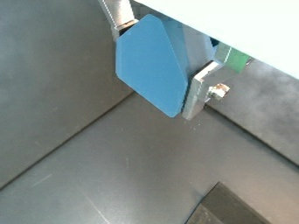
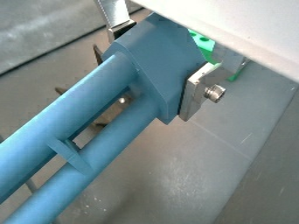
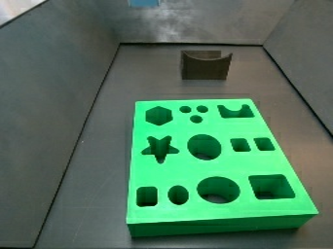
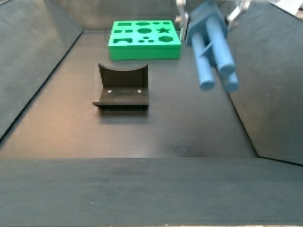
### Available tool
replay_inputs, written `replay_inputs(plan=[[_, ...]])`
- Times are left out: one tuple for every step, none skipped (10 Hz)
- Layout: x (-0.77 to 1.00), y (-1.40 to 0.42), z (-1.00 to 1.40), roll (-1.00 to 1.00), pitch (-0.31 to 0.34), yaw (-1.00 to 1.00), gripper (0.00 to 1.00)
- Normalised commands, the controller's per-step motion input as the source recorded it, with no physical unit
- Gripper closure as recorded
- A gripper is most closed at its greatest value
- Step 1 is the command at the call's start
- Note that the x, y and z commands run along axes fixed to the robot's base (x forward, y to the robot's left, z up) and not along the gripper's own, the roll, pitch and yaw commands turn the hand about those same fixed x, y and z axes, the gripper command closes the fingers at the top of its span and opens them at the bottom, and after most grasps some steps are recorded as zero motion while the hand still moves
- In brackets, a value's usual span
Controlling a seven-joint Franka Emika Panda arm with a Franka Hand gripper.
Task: Pick up the 3 prong object. Move up. Rotate the 3 prong object. Place the 3 prong object on the fixture. Regrasp the 3 prong object. Move to above the board. Insert the 3 prong object.
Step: Place the 3 prong object on the fixture.
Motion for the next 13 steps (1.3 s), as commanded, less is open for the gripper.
replay_inputs(plan=[[1.00, -0.85, -0.14, -0.08, 0.047, 0.16, 1.00], [1.00, -0.84, -0.18, -0.08, 0.054, 0.16, 1.00], [1.00, -0.75, -0.17, -0.07, 0.042, 0.14, 1.00], [1.00, -0.59, -0.13, -0.07, 0.020, 0.09, 1.00], [1.00, -0.46, -0.11, -0.06, 0.012, 0.06, 1.00], [1.00, -0.38, -0.10, -0.06, 0.012, 0.04, 1.00], [1.00, -0.30, -0.09, -0.05, 0.015, 0.03, 1.00], [0.99, -0.24, -0.07, -0.04, 0.020, 0.03, 1.00], [0.86, -0.16, -0.06, -0.03, 0.030, 0.03, 1.00], [0.74, -0.10, -0.04, -0.02, 0.039, 0.03, 1.00], [0.58, -0.05, -0.02, -0.01, 0.058, 0.03, 1.00], [0.46, -0.03, -0.01, 0.00, 0.073, 0.03, 1.00], [0.32, -0.02, -0.01, 0.01, 0.093, 0.03, 1.00]])
